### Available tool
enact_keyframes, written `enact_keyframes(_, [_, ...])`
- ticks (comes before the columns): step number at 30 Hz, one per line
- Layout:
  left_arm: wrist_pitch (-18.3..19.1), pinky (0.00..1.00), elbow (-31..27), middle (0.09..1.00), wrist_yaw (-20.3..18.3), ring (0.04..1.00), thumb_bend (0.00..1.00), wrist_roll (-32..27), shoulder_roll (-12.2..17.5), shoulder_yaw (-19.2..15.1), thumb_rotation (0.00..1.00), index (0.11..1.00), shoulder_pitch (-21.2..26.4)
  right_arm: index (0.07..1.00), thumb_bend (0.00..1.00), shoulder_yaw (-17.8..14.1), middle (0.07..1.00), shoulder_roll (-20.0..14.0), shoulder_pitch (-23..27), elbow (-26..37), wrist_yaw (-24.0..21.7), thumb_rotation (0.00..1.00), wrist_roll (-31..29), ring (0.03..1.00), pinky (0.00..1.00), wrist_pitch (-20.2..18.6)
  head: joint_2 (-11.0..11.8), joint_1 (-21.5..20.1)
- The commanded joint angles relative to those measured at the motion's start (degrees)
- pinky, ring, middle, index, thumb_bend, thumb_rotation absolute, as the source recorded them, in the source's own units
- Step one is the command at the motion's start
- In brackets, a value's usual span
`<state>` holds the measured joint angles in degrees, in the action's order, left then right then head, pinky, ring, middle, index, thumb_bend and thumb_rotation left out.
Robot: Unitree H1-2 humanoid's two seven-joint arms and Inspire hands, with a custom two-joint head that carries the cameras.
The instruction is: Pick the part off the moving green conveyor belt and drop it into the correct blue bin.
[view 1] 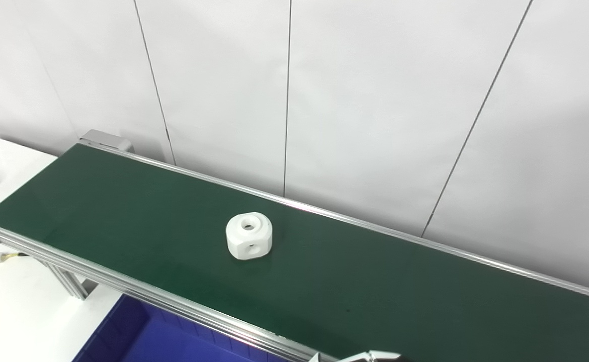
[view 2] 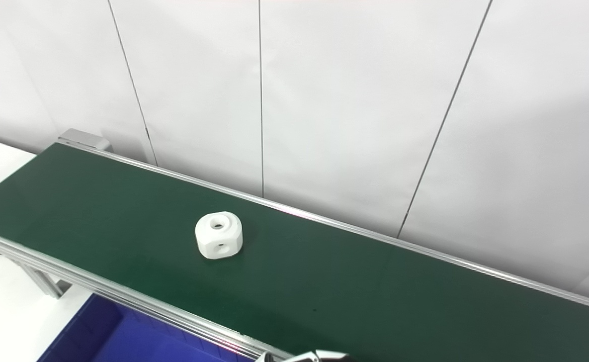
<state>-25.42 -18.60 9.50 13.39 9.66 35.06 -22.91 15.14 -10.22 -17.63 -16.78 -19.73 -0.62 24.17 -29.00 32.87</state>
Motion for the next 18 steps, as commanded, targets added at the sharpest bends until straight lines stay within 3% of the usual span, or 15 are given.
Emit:
enact_keyframes(1, [0.8,0.79,-4.6,0.838,-3.3,0.838,1.00,2.8,0.2,-1.8,0.76,0.788,1.4,1.000,1.00,0.0,1.000,0.2,0.0,1.4,-0.5,0.98,0.0,1.000,1.00,2.8,-0.1,0.0])
enact_keyframes(8, [6.6,0.76,-10.5,0.855,-8.4,0.846,1.00,9.8,-1.9,-8.9,0.73,0.806,5.6,1.000,1.00,0.3,1.000,0.5,0.1,1.4,0.2,0.97,0.5,1.000,1.00,2.8,-0.1,-0.9])
enact_keyframes(13, [6.7,0.77,-9.3,0.845,-9.3,0.842,1.00,9.6,-2.5,-13.8,0.62,0.752,9.5,0.996,1.00,0.2,1.000,0.8,0.2,1.2,0.0,0.96,0.2,1.000,1.00,2.8,-0.1,-1.2])
enact_keyframes(18, [7.5,0.80,-8.2,0.862,-9.3,0.857,1.00,15.6,-3.6,-17.9,0.64,0.753,12.6,0.990,1.00,0.5,1.000,0.9,0.4,1.2,1.1,0.97,1.1,1.000,1.00,2.8,-0.1,-1.7])
